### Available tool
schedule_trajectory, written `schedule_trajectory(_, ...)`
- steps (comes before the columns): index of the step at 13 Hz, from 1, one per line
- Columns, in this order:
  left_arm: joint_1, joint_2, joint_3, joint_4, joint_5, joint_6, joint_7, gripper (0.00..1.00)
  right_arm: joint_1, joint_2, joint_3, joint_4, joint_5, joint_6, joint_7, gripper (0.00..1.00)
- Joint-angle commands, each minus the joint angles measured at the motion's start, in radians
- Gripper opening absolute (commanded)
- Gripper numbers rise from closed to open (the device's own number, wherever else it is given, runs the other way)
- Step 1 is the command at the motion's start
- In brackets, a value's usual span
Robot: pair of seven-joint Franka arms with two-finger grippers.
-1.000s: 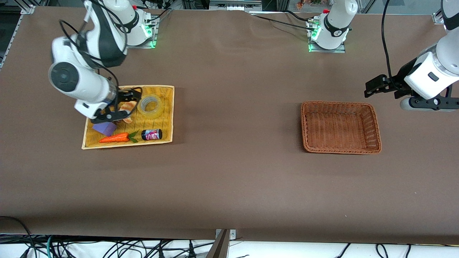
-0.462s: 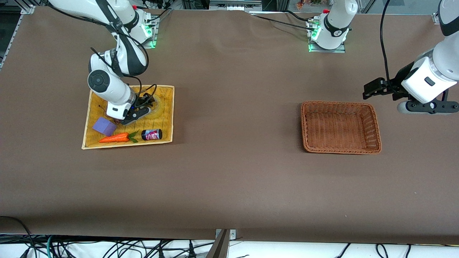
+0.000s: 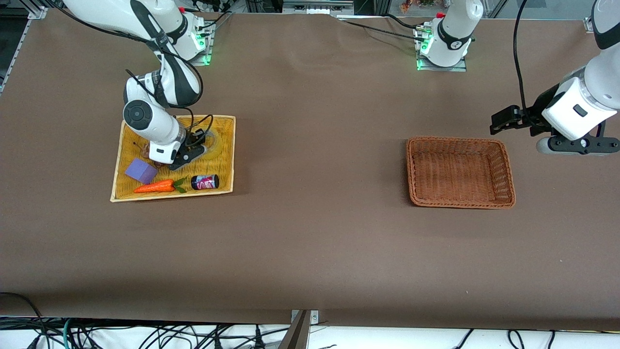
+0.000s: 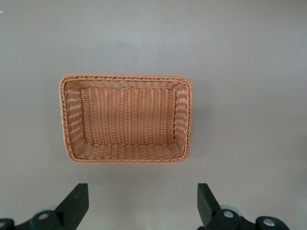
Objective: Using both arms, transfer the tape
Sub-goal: 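Reach the right gripper down and grasp the yellow tape roll, then carry the tape toward the basket while the left gripper reaches it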
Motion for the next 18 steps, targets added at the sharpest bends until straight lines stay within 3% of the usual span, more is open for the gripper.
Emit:
schedule_trajectory(1,0.003,0.042,0.010,0.010,0.024,0.000,0.022,1.00,-0.006,-0.009,0.005,0.080,-0.006,-0.115,-0.002,0.00)
schedule_trajectory(4,0.046,0.105,0.011,0.024,0.009,0.055,0.025,1.00,-0.005,-0.009,0.011,0.283,0.004,-0.427,0.101,0.00)
schedule_trajectory(6,0.033,0.130,0.007,0.024,0.024,0.060,0.024,1.00,-0.003,-0.003,0.071,0.388,0.040,-0.529,0.187,0.00)
schedule_trajectory(8,0.034,0.188,0.007,0.024,0.024,0.068,0.022,1.00,0.035,0.024,0.129,0.425,0.082,-0.491,0.367,0.00)
schedule_trajectory(10,0.036,0.228,0.005,0.024,0.027,0.110,0.021,1.00,0.151,0.128,0.132,0.527,0.094,-0.435,0.568,0.00)
schedule_trajectory(15,0.030,0.297,0.002,0.020,0.021,0.118,0.013,1.00,0.421,0.498,0.131,0.908,0.088,-0.255,1.039,0.00)
schedule_trajectory(18,0.030,0.323,-0.019,-0.028,0.011,0.218,0.007,1.00,0.485,0.554,0.131,0.912,0.090,-0.172,1.066,0.04)
